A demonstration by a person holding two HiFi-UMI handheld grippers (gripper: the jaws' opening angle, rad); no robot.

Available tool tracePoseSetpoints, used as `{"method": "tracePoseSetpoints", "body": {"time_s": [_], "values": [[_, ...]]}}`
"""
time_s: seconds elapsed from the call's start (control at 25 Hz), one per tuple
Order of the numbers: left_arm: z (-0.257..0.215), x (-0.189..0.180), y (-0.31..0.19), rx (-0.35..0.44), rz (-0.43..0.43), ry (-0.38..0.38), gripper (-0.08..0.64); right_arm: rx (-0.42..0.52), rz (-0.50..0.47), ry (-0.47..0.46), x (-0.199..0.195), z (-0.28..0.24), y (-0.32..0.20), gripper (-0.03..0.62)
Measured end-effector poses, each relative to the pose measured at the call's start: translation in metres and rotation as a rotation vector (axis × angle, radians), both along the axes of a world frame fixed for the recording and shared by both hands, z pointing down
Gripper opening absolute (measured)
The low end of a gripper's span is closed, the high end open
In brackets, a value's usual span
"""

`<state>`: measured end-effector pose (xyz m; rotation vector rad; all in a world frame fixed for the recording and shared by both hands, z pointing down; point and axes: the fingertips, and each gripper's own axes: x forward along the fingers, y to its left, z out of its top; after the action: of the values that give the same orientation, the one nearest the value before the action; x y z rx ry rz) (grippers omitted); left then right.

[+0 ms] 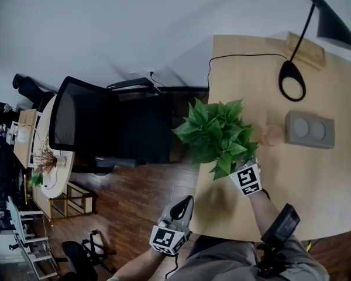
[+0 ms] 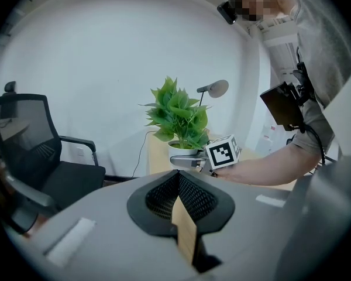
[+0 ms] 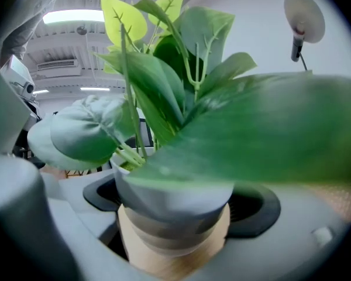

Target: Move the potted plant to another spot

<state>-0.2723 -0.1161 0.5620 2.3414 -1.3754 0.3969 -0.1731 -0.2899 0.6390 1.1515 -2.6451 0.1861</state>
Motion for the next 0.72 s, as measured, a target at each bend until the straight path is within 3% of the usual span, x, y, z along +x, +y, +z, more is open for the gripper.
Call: {"method": "tracePoseSetpoints", "body": {"time_s": [0.12,0.32,0.72], "values": [[0.007,-0.006,-0.001,0.011,0.009,0.003,-0.006,0.005,0.012,0.000,-0.003,0.004,-0.005,0.535],[0.013,-0.002,0.012,-0.045,0.007,0.013,-0.006,0.000,0.014,0.025,0.001,0.010,0.000,0.535],[0.008,0.004,0.004,-0.035,0.039,0.027,-0.006,-0.009,0.012,0.055,-0.007,0.015,-0.005,0.541]]}}
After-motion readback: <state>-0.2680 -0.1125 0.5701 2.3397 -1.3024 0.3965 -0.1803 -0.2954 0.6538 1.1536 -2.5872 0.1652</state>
